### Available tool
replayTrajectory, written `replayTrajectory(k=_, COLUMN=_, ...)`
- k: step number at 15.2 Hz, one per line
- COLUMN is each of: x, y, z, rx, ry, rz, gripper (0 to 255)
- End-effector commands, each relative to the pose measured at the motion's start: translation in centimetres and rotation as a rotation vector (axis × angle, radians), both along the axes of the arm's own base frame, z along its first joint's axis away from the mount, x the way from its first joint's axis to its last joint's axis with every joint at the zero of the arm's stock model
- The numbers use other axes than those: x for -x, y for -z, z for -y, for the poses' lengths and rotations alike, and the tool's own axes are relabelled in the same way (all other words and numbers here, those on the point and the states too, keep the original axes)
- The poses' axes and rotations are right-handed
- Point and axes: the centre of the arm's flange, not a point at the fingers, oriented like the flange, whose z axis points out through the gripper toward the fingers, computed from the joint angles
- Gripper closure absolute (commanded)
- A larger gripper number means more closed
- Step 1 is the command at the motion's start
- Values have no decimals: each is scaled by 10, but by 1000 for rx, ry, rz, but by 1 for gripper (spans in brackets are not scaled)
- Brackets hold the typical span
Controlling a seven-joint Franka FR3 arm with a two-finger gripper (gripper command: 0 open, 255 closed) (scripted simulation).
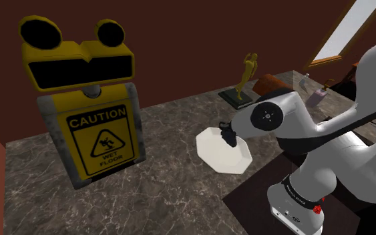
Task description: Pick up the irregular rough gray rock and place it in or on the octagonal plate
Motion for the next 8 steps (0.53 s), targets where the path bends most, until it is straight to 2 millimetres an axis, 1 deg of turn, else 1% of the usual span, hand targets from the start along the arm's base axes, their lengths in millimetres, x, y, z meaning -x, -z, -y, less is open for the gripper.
replayTrajectory(k=1, x=0, y=10, z=0, rx=-1, ry=0, rz=0, gripper=255)
replayTrajectory(k=8, x=0, y=47, z=0, rx=-1, ry=0, rz=0, gripper=255)
